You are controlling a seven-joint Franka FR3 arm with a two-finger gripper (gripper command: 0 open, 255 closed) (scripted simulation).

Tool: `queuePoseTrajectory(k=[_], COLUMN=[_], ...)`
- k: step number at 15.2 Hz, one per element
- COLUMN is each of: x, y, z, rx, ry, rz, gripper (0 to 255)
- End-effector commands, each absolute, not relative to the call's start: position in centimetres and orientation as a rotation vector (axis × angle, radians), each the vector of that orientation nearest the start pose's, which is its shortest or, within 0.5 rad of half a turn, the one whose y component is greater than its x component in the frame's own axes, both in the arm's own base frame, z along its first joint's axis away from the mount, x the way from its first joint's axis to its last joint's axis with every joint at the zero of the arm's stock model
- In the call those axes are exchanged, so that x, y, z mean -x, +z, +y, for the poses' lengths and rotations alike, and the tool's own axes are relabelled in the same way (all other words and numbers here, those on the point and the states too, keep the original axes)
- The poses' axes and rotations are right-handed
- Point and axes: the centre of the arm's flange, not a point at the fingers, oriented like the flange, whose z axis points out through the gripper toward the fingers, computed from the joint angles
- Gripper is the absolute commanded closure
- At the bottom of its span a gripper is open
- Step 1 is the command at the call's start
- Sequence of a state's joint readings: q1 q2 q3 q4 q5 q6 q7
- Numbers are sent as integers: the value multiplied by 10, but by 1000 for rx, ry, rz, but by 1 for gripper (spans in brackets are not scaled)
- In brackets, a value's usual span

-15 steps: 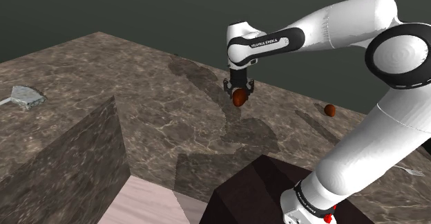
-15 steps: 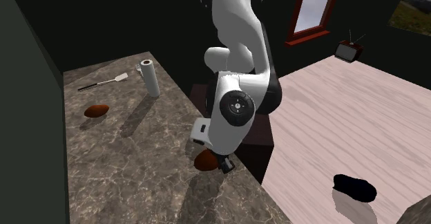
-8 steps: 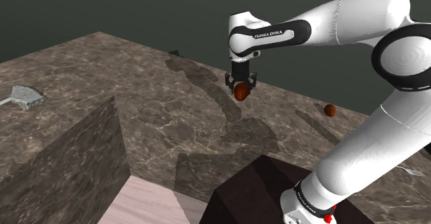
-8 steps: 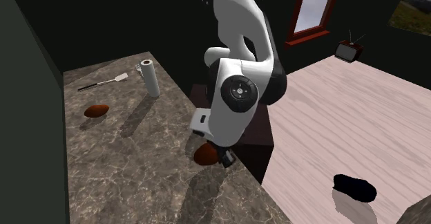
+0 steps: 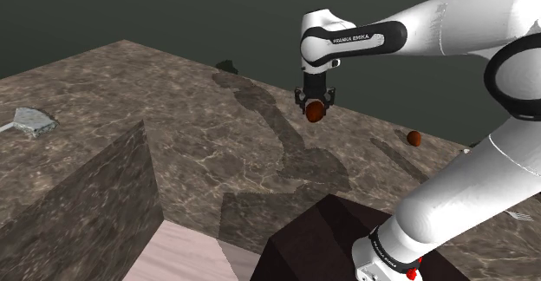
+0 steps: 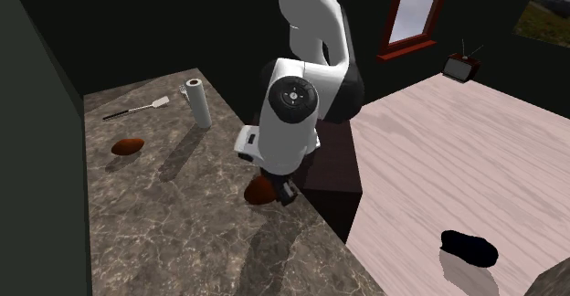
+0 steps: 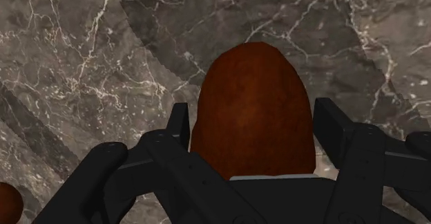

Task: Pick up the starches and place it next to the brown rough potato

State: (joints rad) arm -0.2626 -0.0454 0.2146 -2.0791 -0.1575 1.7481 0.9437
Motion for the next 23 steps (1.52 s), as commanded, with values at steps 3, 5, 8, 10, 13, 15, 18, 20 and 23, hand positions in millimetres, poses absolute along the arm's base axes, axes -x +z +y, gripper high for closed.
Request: queuePoseTrajectory(k=[3, 5, 8, 10, 13, 15, 18, 20, 23], x=[-474, -459, -437, -423, -401, -386, -365, -350, -328], y=[428, 428, 429, 429, 429, 429, 429, 429, 429], z=[-81, -103, -137, -159, -192, -214, -247, -269, -302], rx=[3024, 3024, 3024, 3024, 3024, 3024, 3024, 3024, 3024], ry=[324, 324, 324, 324, 324, 324, 324, 324, 324], rz=[1540, 1540, 1540, 1540, 1540, 1540, 1540, 1540, 1540], gripper=[255, 255, 255, 255, 255, 255, 255, 255, 255])
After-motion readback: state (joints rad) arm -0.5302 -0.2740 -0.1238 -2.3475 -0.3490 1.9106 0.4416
